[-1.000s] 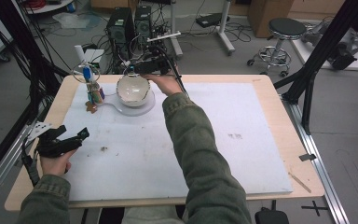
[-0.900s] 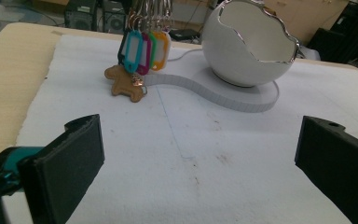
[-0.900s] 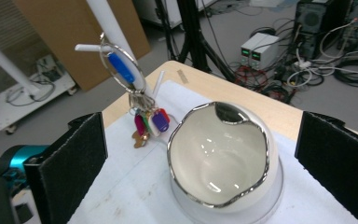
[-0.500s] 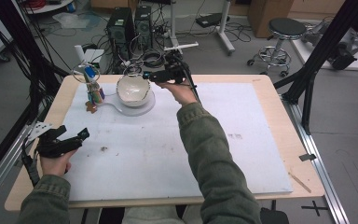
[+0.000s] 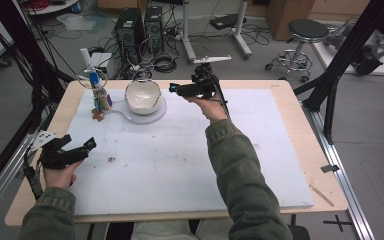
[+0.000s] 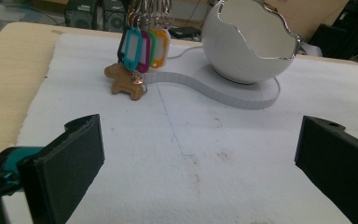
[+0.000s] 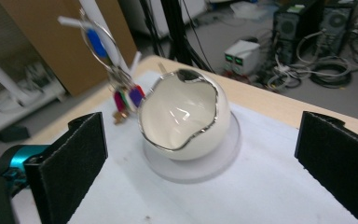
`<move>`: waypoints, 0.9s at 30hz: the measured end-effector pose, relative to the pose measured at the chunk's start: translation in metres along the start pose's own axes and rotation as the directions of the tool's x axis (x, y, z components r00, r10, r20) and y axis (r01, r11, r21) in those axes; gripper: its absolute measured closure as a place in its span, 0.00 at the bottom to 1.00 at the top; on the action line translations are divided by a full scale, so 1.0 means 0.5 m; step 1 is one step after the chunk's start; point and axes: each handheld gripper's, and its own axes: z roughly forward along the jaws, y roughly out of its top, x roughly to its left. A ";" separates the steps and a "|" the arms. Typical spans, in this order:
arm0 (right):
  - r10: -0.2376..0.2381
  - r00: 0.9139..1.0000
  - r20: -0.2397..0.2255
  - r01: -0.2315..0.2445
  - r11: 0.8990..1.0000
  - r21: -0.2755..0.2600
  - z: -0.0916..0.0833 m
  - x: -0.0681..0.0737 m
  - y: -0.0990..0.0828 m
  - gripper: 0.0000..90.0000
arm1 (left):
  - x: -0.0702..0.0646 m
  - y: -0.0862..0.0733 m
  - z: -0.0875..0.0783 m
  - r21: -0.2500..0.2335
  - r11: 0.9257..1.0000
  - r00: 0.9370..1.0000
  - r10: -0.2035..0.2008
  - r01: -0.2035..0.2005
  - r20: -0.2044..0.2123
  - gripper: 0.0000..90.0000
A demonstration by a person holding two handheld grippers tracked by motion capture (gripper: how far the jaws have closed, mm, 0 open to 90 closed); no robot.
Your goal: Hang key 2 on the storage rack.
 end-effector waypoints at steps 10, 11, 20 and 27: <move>-0.004 0.999 0.033 0.004 1.000 -0.009 -0.050 -0.028 -0.048 0.02 | 0.000 0.000 0.001 0.000 1.000 1.000 0.004 -0.004 0.001 0.02; -0.005 0.999 0.046 0.006 1.000 -0.010 -0.054 -0.031 -0.054 0.02 | 0.000 0.000 0.001 0.000 1.000 1.000 0.005 -0.005 0.001 0.02; -0.044 0.991 0.123 0.044 0.999 0.009 -0.084 -0.045 -0.105 0.02 | 0.000 0.000 0.001 0.003 1.000 1.000 0.005 -0.005 0.001 0.02; -0.025 0.989 0.143 0.026 1.000 -0.009 -0.112 -0.059 -0.139 0.02 | -0.002 -0.001 0.002 0.012 1.000 1.000 0.011 -0.011 0.005 0.02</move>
